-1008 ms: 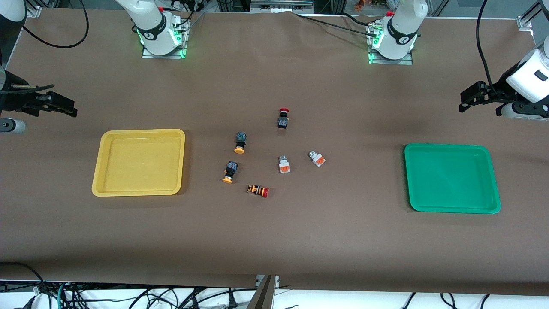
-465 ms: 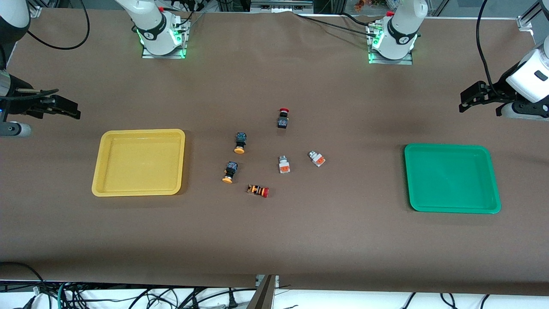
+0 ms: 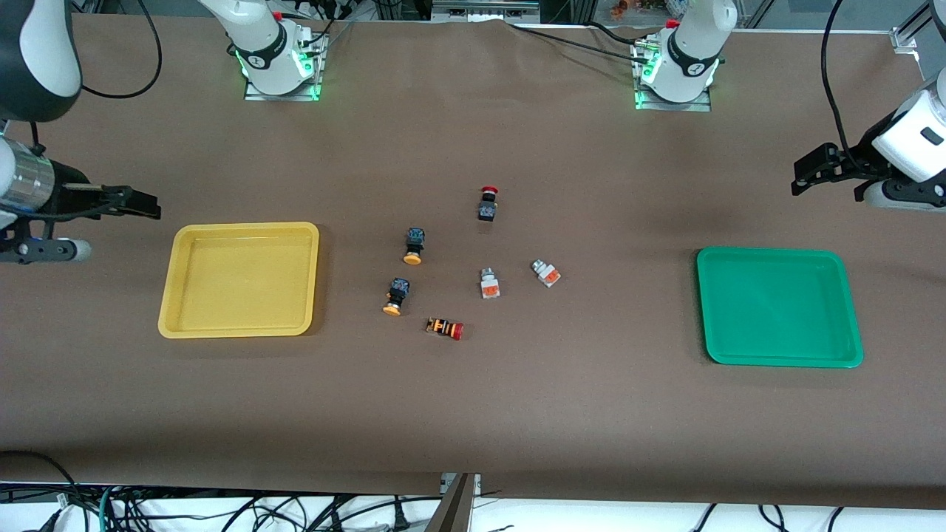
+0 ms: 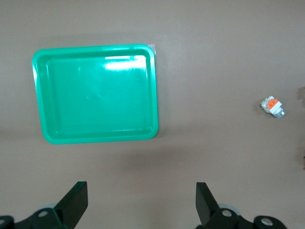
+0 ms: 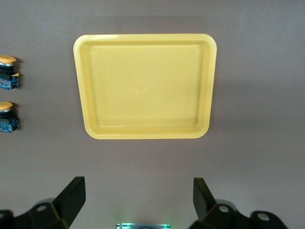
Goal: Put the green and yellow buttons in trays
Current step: 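Move the right gripper over the yellow tray while the left gripper nears the green tray, then reach the right gripper to a yellow button while the left gripper reaches a white button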
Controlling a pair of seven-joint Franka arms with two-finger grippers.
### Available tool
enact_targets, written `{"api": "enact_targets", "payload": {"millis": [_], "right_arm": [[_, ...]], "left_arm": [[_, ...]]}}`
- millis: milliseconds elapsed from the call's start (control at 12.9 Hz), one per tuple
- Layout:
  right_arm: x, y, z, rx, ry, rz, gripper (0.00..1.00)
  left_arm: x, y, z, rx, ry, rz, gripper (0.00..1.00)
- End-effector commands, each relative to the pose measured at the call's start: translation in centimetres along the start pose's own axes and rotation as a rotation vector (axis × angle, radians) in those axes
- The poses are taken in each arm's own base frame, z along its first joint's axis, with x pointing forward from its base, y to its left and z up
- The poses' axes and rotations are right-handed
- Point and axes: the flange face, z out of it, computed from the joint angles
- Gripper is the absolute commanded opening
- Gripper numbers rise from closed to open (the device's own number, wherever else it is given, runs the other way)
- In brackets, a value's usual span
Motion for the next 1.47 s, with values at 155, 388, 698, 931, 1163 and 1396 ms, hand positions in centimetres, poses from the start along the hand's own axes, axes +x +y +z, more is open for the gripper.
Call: {"api": "enact_targets", "payload": {"millis": [155, 388, 698, 931, 1163, 1396], "right_arm": [[3.2, -5.0, 3.9, 0.011, -0.013, -0.059, 1.00], [4.7, -10.5, 6.9, -0.003, -0.013, -0.020, 1.00], [5.2, -20.9, 11.7, -0.010, -0.008, 0.030, 1.00], [4.7, -25.8, 15.9, 0.020, -0.004, 0.029, 1.00], [3.1, -29.9, 20.6, 0.063, 0.008, 0.013, 1.00], [1.2, -34.9, 24.3, 0.043, 0.000, 0.072, 1.00]], "left_arm": [[2.1, 1.0, 4.3, -0.031, -0.114, 0.038, 1.00], [4.4, 4.4, 8.7, -0.036, -0.160, 0.053, 1.00], [6.9, 8.5, 14.4, -0.090, -0.185, -0.089, 1.00], [8.0, 11.4, 17.7, -0.100, -0.183, -0.171, 1.00], [9.5, 12.3, 21.3, -0.114, -0.160, -0.214, 1.00], [10.6, 15.8, 25.1, -0.122, -0.128, -0.287, 1.00]]}}
